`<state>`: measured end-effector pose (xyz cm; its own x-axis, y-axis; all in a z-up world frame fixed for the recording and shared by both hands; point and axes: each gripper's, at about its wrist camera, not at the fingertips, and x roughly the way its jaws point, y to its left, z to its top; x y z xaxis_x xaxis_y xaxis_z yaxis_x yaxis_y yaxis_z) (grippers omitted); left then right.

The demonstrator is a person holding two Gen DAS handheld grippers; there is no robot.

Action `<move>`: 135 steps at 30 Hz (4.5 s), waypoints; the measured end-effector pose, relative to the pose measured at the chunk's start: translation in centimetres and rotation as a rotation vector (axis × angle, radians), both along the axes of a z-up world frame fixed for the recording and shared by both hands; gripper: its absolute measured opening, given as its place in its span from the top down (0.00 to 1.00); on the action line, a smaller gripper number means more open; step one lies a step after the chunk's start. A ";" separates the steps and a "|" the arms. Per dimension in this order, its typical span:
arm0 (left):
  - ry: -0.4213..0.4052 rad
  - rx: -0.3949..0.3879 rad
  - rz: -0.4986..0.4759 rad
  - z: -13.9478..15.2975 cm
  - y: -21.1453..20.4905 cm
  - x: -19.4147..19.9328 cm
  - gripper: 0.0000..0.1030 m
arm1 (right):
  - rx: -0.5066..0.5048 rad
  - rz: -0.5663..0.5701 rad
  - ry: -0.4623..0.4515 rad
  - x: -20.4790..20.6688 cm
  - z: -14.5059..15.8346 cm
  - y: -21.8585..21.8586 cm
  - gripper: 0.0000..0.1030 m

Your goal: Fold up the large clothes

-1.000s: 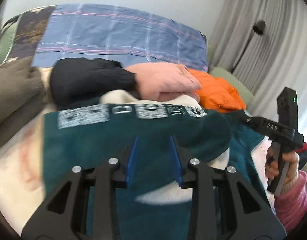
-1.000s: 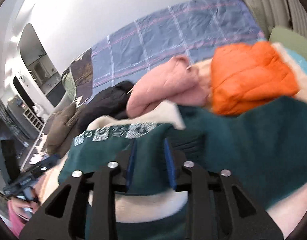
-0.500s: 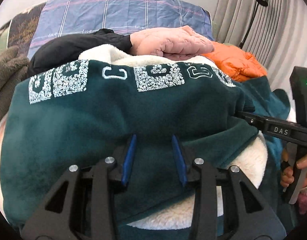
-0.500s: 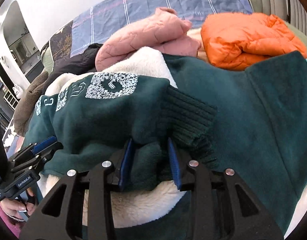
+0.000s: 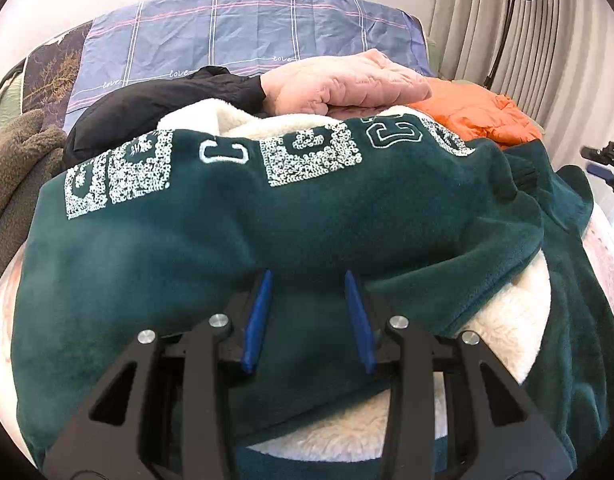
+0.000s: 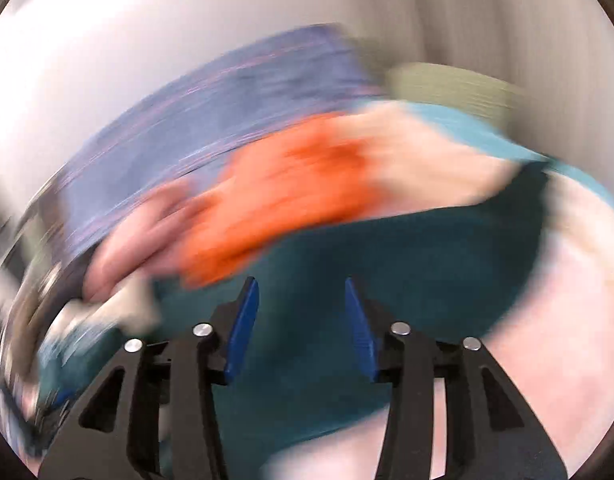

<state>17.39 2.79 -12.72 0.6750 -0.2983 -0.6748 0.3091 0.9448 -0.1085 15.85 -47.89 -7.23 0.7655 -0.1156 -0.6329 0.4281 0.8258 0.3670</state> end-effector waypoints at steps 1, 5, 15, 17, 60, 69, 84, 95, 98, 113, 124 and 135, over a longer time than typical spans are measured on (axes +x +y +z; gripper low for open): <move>-0.001 0.004 0.000 0.0 -0.1 0.1 0.62 | 0.024 -0.059 0.018 -0.3 -0.7 -2.5 0.49; -0.006 0.023 0.004 0.0 -0.4 0.2 0.62 | 0.146 -0.261 0.107 -1.3 -4.7 -11.6 0.47; -0.010 0.033 0.006 -0.1 -0.5 0.2 0.62 | 0.203 -0.266 0.097 2.9 -7.4 -14.2 0.23; -0.011 0.034 0.006 -0.1 -0.5 0.3 0.62 | 0.192 -0.310 0.093 2.6 -7.2 -14.9 0.55; 0.108 -0.317 -0.060 5.7 0.4 4.9 0.71 | -0.190 1.019 -0.129 -1.8 -0.8 36.9 0.47; -0.229 -0.504 -0.077 14.9 7.3 -1.9 0.83 | -0.065 0.815 -0.253 -3.5 3.2 26.5 0.42; -0.101 -0.210 0.303 7.3 15.1 -4.2 0.63 | -0.167 0.672 -0.044 0.2 0.3 24.2 0.39; 0.061 0.074 -0.019 2.2 2.1 1.0 0.36 | -0.234 0.708 0.028 5.0 -4.8 31.8 0.27; -0.042 0.131 -0.022 0.3 1.5 0.1 0.34 | -0.338 0.705 -0.033 3.8 -5.5 32.6 0.25; -0.067 0.077 -0.035 3.8 2.5 -3.0 0.26 | -0.236 0.721 -0.081 0.0 -2.2 30.4 0.21; -0.100 0.162 -0.010 4.9 4.0 -8.1 0.18 | -0.143 0.729 0.027 -4.2 -2.0 26.1 0.06; 0.041 -0.069 0.196 2.3 18.0 -21.8 0.18 | 0.002 0.532 -0.007 -18.4 -5.0 14.7 0.06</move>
<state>-4.40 20.80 -10.38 0.6974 -0.2100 -0.6853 0.1137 0.9764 -0.1835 -2.54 -33.21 -12.25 0.7221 0.2915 -0.6274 -0.0525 0.9273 0.3706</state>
